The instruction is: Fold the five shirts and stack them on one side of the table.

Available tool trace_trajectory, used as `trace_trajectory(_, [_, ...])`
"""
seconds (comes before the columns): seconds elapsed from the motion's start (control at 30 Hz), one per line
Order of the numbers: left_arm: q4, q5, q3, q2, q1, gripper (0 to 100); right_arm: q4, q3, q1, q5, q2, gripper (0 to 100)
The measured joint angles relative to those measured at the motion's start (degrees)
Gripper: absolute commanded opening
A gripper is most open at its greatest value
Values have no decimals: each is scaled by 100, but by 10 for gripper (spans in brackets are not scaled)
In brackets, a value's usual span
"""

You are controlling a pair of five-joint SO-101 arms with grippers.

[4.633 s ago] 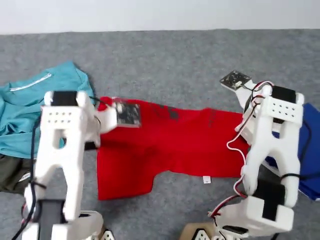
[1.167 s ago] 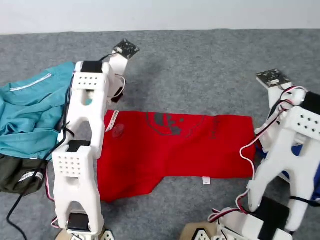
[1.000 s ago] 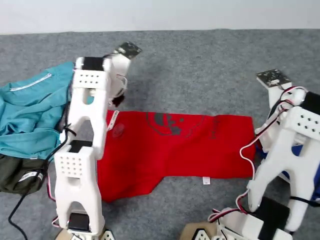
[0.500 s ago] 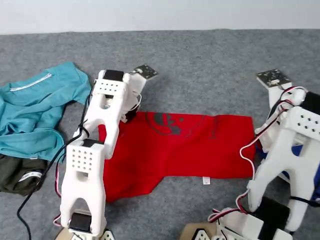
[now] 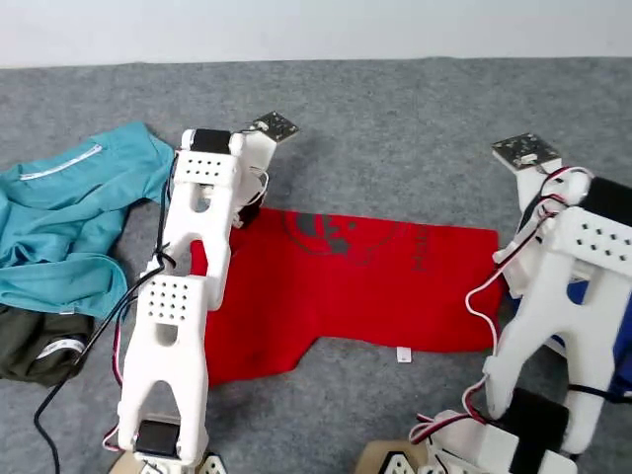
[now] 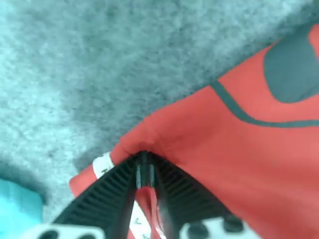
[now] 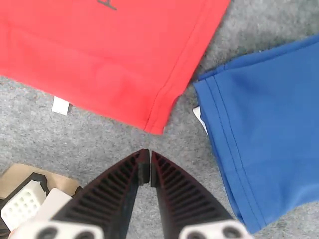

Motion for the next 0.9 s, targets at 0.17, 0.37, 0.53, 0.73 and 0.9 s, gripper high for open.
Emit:
trace_trajectory(0.17, [0,0,-97,-26,0,75,0,0,-9,0,0,10])
trace_trajectory(0.37, [-9,0,97,-756,149,126,0,0,-9,0,0,11])
trace_trajectory(0.53, [-9,-167,589,-1468,316,126,9,0,-9,0,0,10])
trace_trajectory(0.73, [-9,-105,1495,-2664,325,101,9,167,-9,-334,-466,9])
trace_trajectory(0.9, [-9,527,2620,-3930,325,27,9,809,-114,-1125,-1389,9])
